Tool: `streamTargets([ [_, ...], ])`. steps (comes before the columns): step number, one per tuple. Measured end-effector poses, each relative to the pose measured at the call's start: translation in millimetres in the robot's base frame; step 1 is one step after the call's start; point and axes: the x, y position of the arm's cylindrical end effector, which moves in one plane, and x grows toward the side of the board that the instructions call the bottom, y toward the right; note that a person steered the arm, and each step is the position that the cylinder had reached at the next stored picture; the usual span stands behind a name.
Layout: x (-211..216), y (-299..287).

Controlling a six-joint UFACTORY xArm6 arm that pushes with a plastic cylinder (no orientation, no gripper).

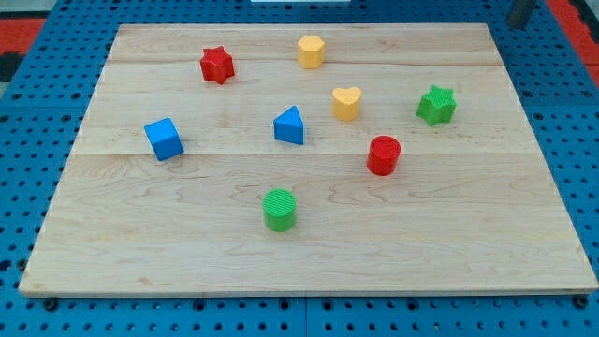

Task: Push the green star left and a bit up

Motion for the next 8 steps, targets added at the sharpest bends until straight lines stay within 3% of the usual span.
streamTargets([
  [2, 5.1, -0.1],
  [4, 48.5, -92.7],
  [6, 169.7, -106.4],
  [7, 205.0, -107.6],
  [8, 170.6, -134.3],
])
